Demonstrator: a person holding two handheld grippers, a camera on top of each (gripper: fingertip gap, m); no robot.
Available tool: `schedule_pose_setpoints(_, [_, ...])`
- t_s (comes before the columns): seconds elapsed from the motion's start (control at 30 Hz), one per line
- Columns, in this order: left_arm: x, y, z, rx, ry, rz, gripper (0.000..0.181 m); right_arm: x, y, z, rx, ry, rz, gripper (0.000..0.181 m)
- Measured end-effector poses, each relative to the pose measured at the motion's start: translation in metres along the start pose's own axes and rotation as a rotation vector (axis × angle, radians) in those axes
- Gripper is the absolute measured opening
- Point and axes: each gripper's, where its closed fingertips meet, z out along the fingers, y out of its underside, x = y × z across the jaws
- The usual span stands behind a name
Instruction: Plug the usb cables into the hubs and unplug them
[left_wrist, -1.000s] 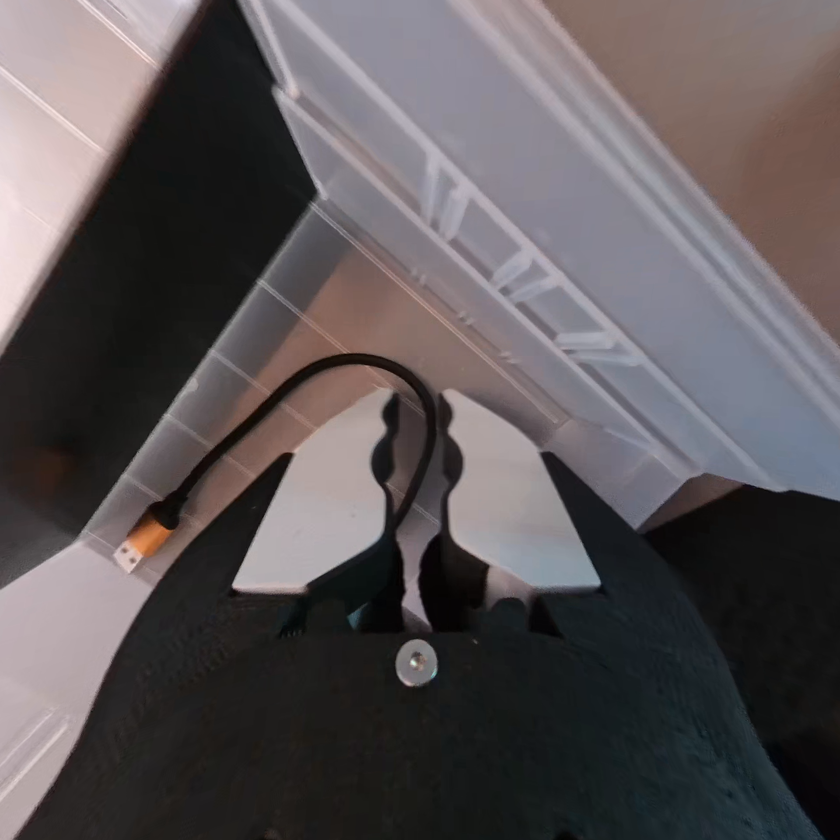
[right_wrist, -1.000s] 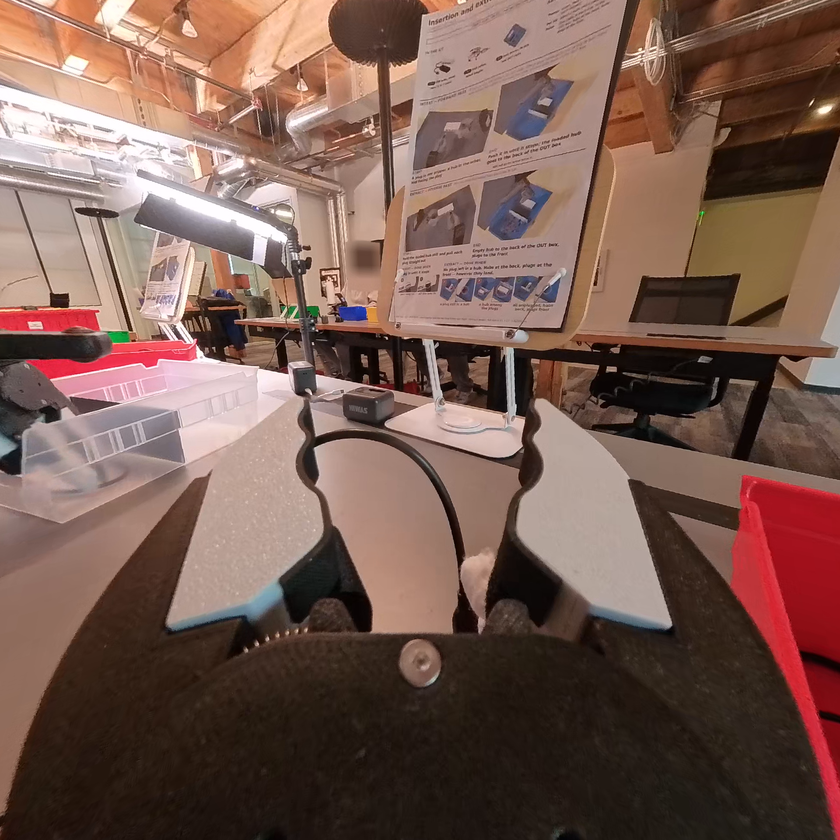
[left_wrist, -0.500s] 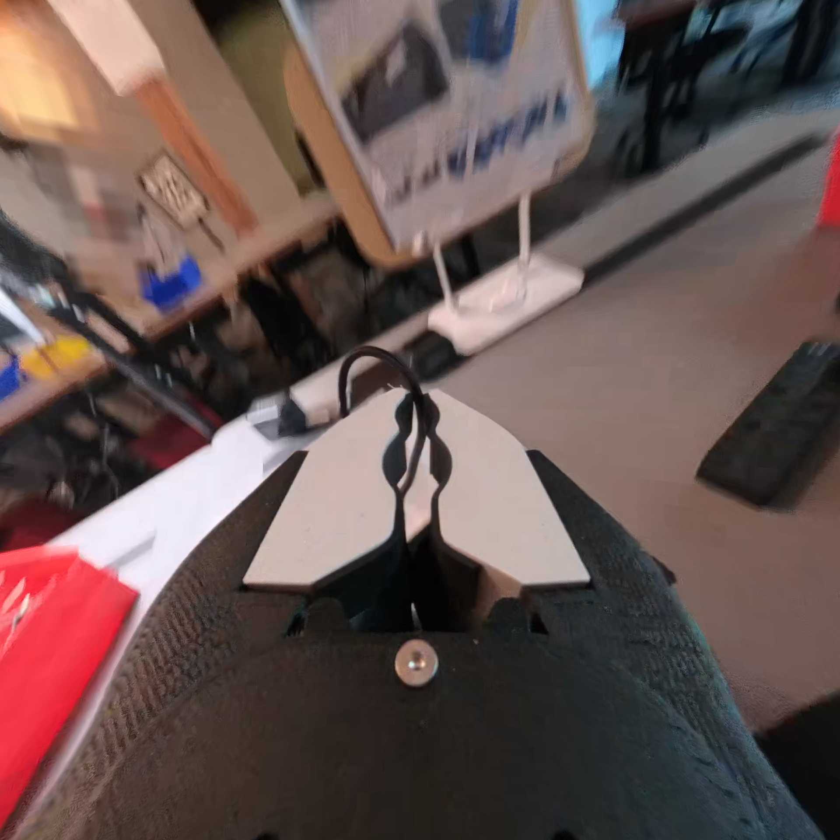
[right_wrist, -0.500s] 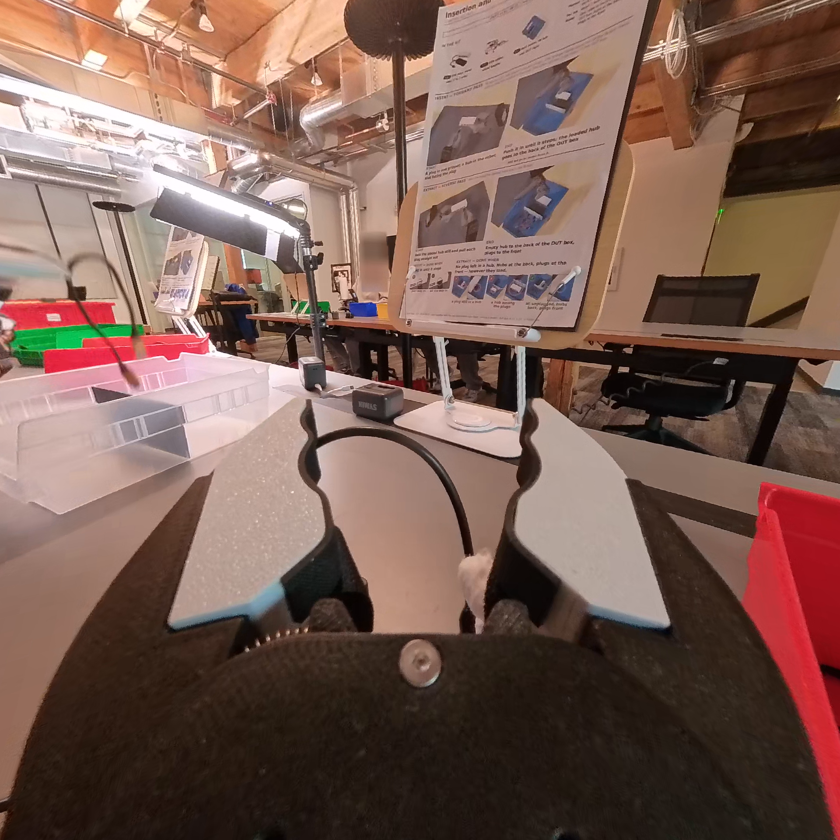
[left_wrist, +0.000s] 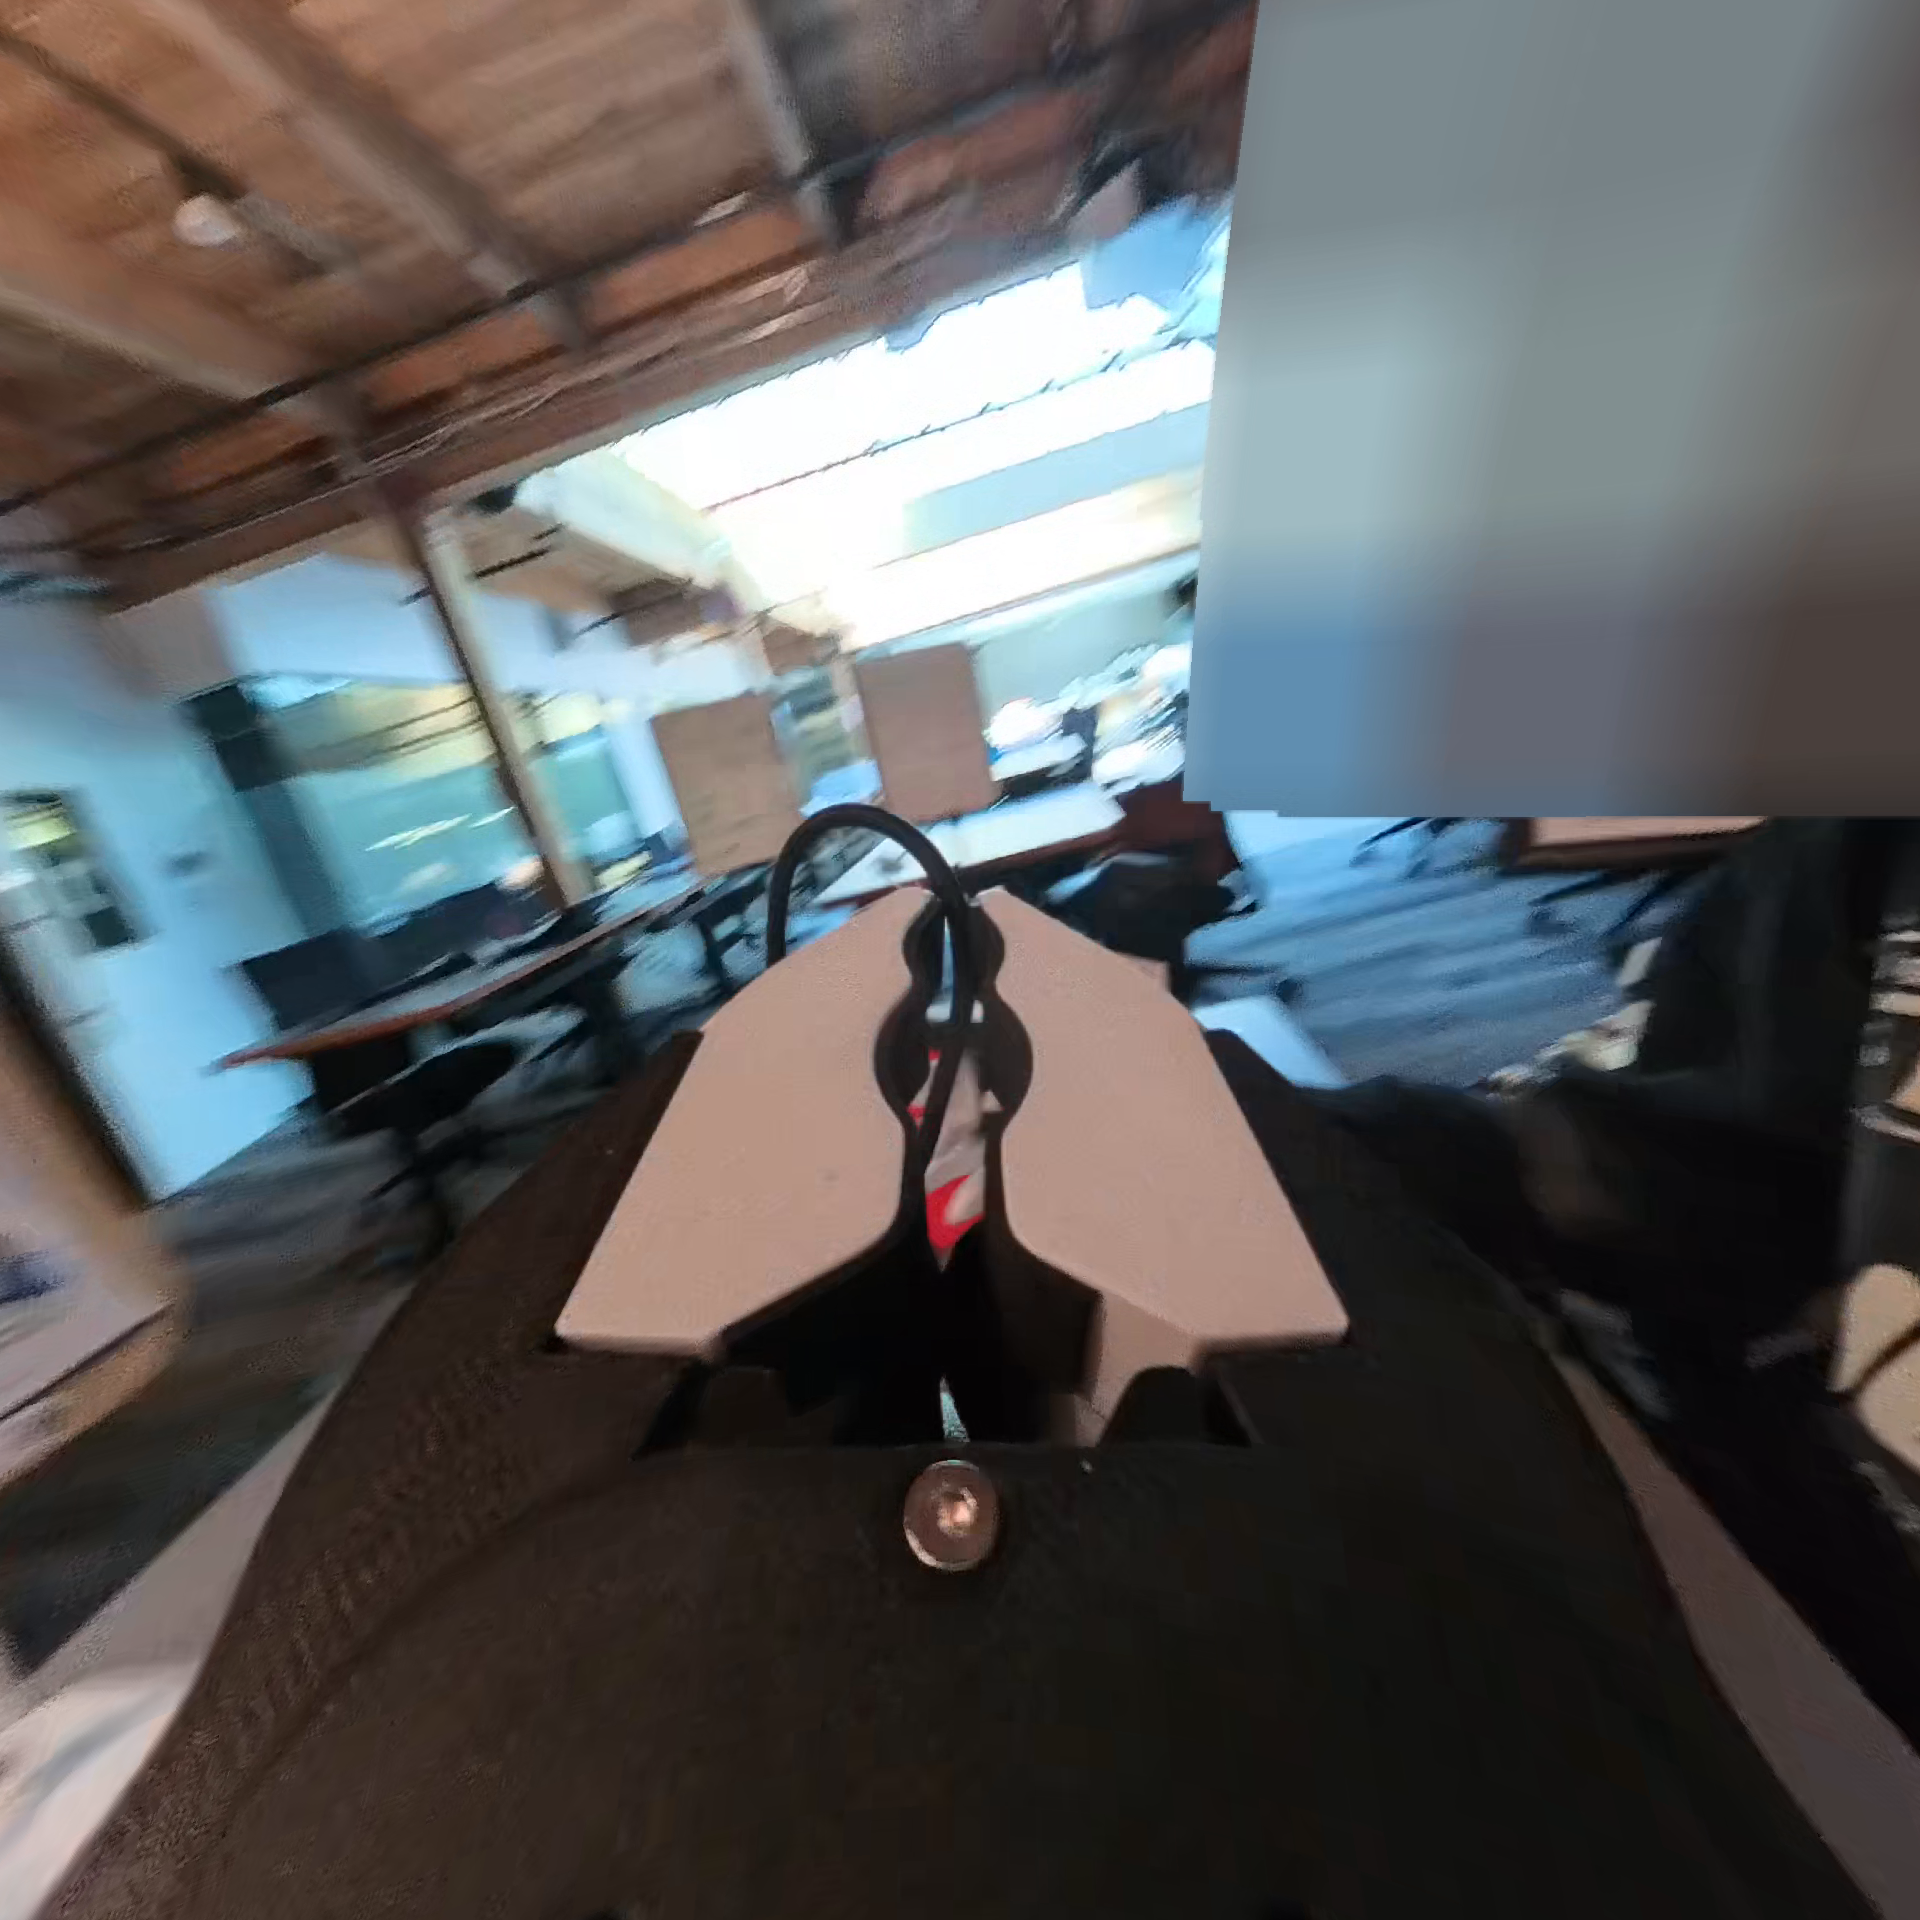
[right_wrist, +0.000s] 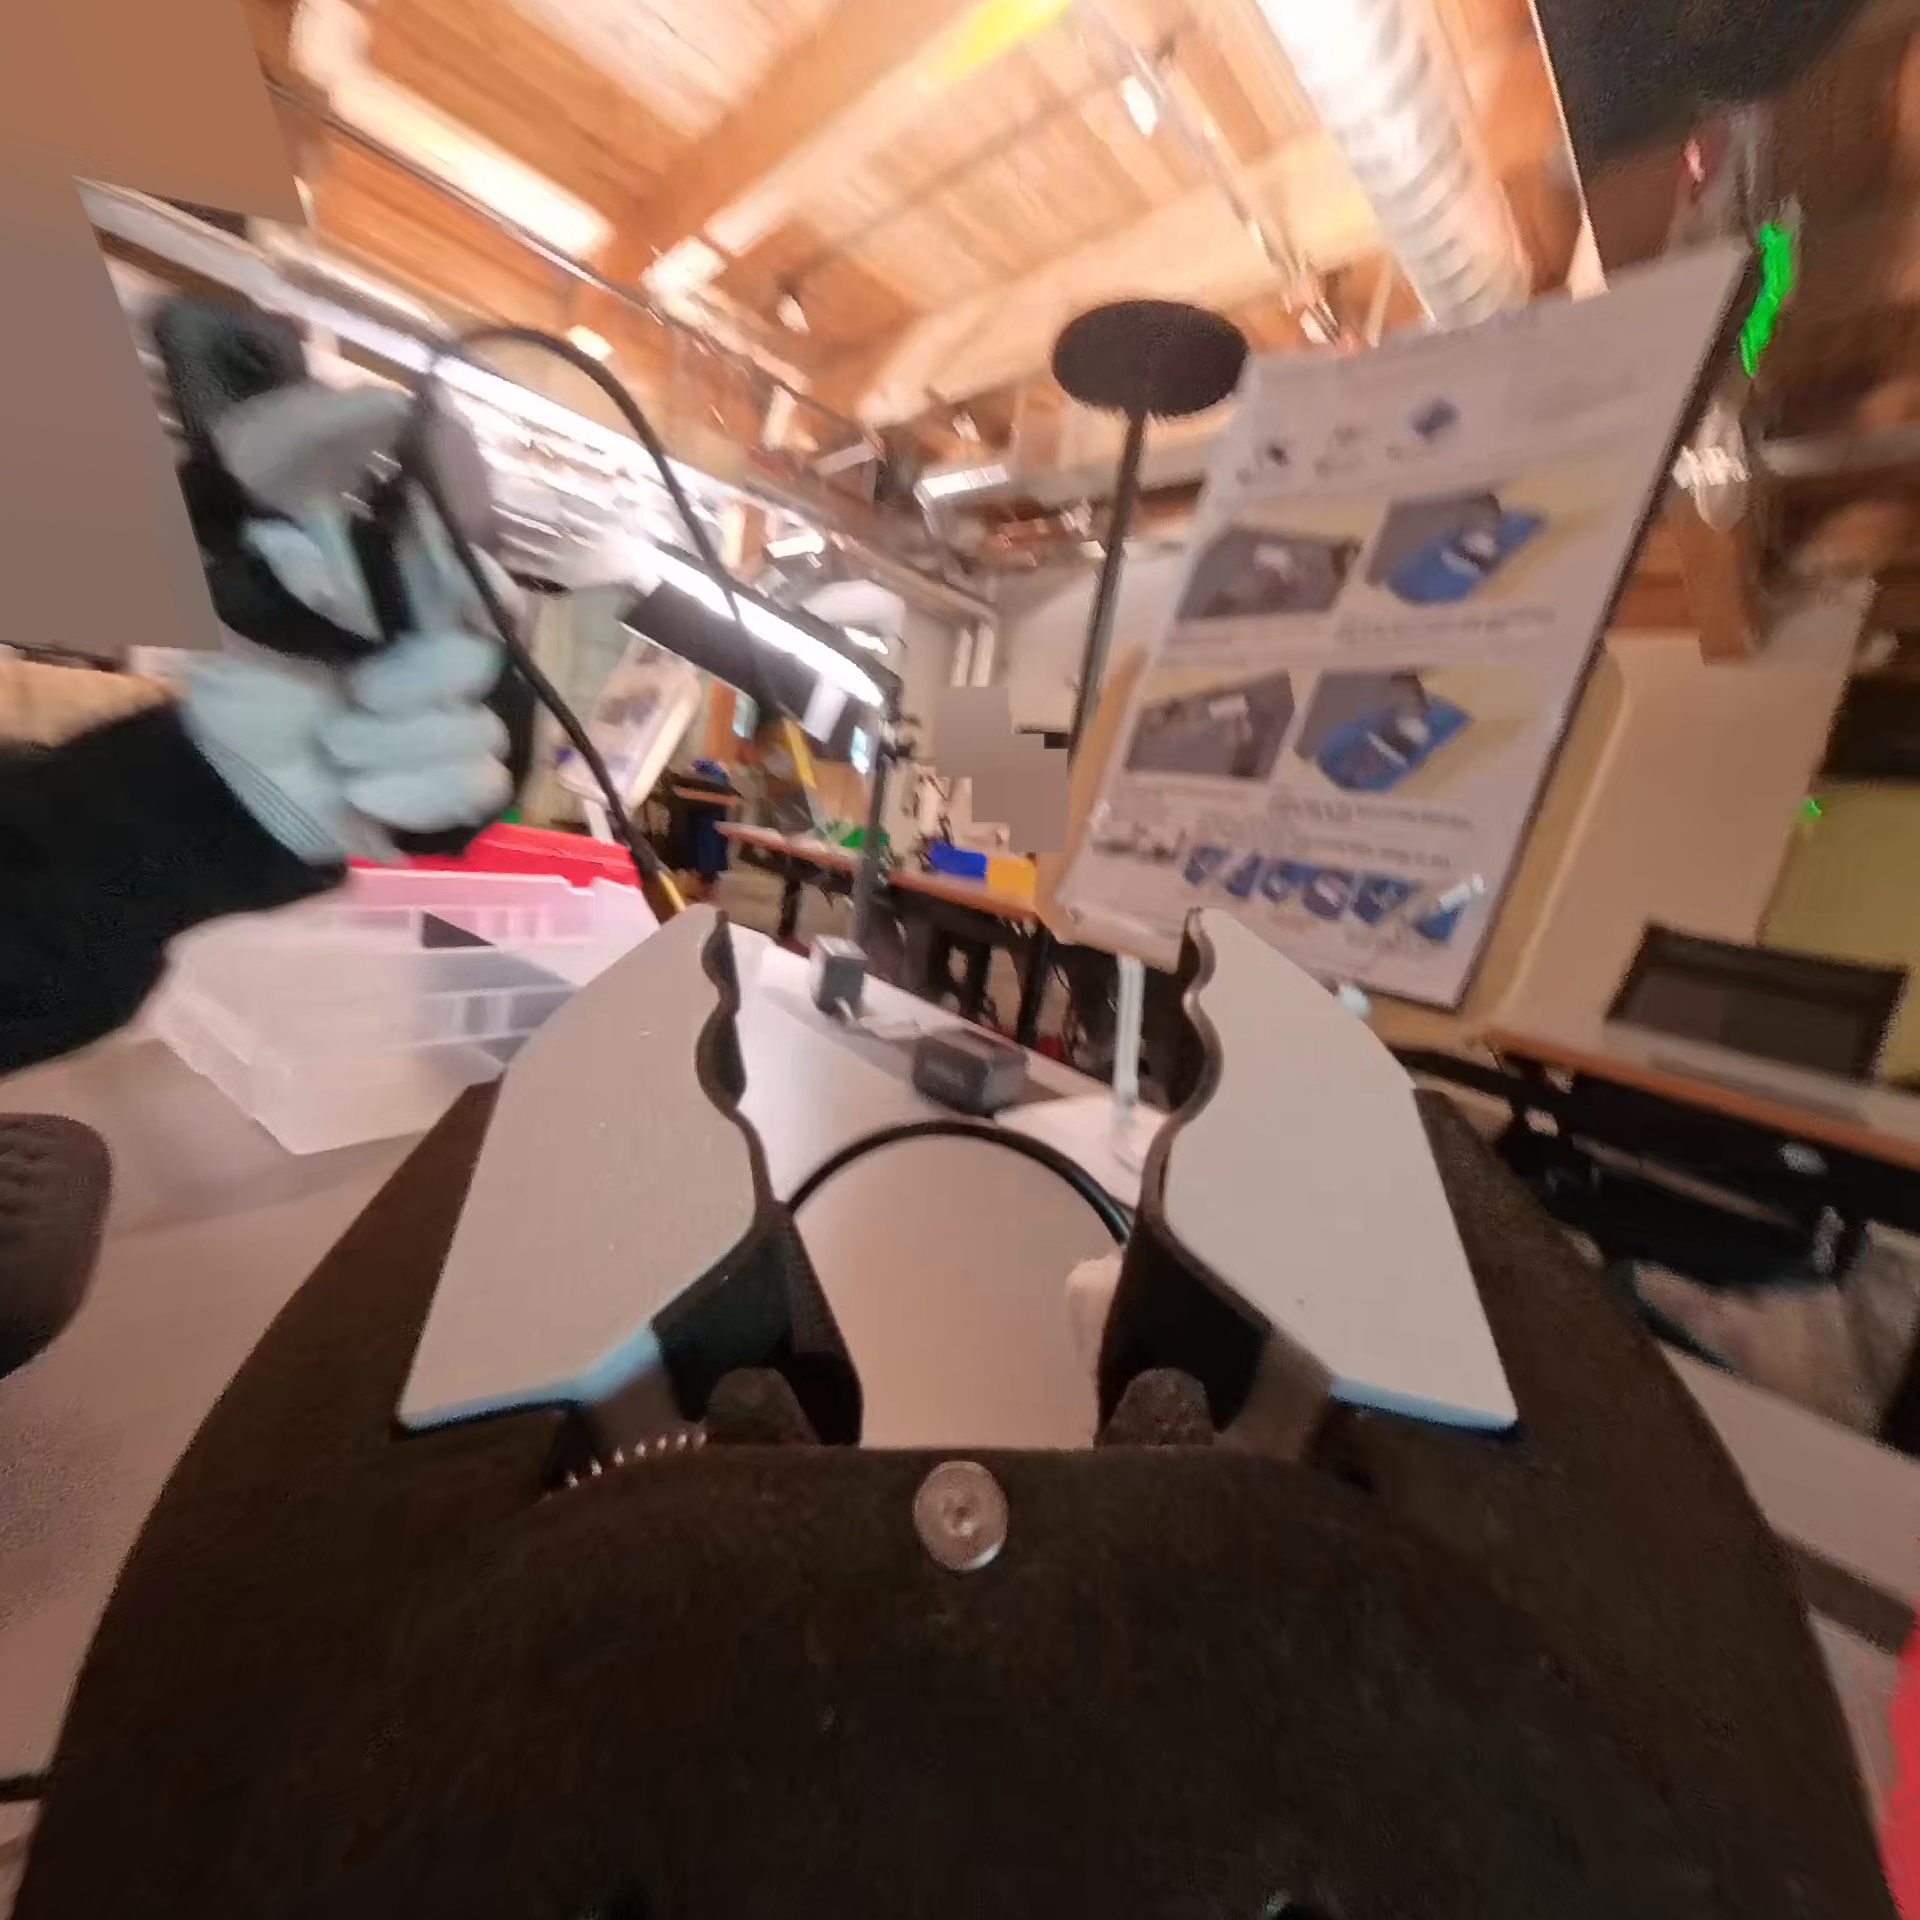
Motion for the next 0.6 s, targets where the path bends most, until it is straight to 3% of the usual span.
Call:
schedule_pose_setpoints(0.1, [0.011, 0.016, 0.008, 0.192, 0.115, -0.162, 0.003, -0.025, -0.017, -0.001, 0.097, -0.117, -0.033, 0.072])
schedule_pose_setpoints(0.2, [0.014, 0.027, 0.003, 0.322, 0.183, -0.318, 0.004, -0.042, -0.022, -0.001, 0.118, -0.134, -0.189, 0.06])
schedule_pose_setpoints(0.33, [0.008, 0.035, -0.004, 0.418, 0.221, -0.443, 0.004, -0.049, -0.001, 0.005, -0.024, -0.114, -0.361, 0.049])
schedule_pose_setpoints(0.6, [0.017, 0.034, -0.003, 0.449, 0.287, -0.482, 0.004, -0.062, 0.04, 0.019, -0.27, -0.11, -0.35, 0.05])
